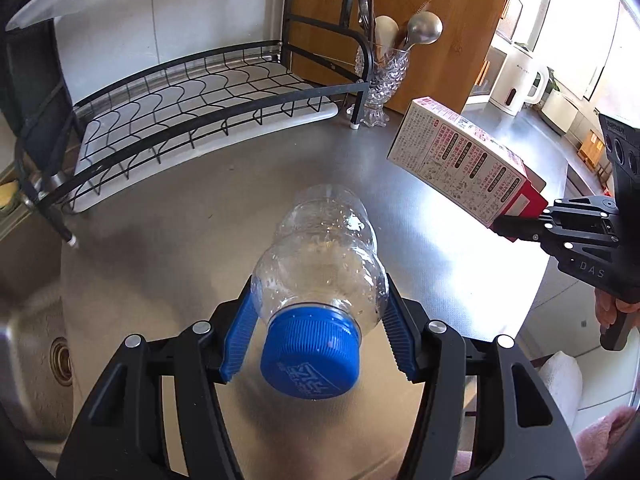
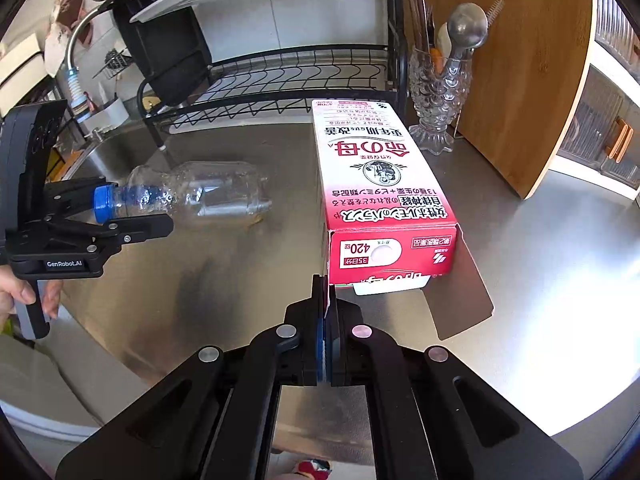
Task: Collect trash
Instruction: 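Carry the blue-capped bottle and milk carton down over the black bin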
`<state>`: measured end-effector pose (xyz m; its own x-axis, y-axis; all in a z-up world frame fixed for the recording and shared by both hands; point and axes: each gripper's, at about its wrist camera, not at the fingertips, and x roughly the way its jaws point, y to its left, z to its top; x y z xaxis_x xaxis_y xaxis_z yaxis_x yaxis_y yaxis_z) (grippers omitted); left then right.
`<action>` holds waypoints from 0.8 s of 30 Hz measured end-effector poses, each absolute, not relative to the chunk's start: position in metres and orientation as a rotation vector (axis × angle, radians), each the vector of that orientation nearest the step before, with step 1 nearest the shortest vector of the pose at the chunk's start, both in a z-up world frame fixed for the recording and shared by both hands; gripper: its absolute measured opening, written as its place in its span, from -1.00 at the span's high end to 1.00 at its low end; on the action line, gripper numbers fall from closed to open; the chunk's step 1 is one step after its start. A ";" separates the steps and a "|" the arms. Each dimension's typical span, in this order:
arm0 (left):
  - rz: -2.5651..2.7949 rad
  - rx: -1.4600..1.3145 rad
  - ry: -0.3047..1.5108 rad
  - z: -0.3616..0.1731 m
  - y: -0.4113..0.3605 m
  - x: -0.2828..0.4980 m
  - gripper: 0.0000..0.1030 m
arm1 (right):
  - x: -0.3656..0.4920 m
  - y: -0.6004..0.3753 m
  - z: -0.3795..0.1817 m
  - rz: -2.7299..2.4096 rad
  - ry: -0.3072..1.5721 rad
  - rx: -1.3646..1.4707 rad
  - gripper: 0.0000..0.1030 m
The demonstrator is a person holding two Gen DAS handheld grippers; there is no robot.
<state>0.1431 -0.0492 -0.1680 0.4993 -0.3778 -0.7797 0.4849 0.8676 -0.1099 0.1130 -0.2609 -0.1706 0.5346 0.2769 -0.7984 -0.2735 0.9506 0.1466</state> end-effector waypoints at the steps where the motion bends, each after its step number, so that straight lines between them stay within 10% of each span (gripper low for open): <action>1: -0.513 0.123 0.903 -0.164 -0.044 0.135 -0.08 | 0.107 -0.260 -0.167 0.332 0.948 0.005 0.97; 24: -0.339 -0.008 0.823 -0.104 0.035 -0.061 -0.08 | -0.036 -0.203 -0.126 0.548 0.938 -0.025 0.97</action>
<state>-0.0612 0.0351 -0.1042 0.6290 -0.2994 -0.7175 0.2929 0.9461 -0.1381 -0.0361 -0.2031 -0.1260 0.4659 0.4355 -0.7703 -0.4566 0.8640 0.2123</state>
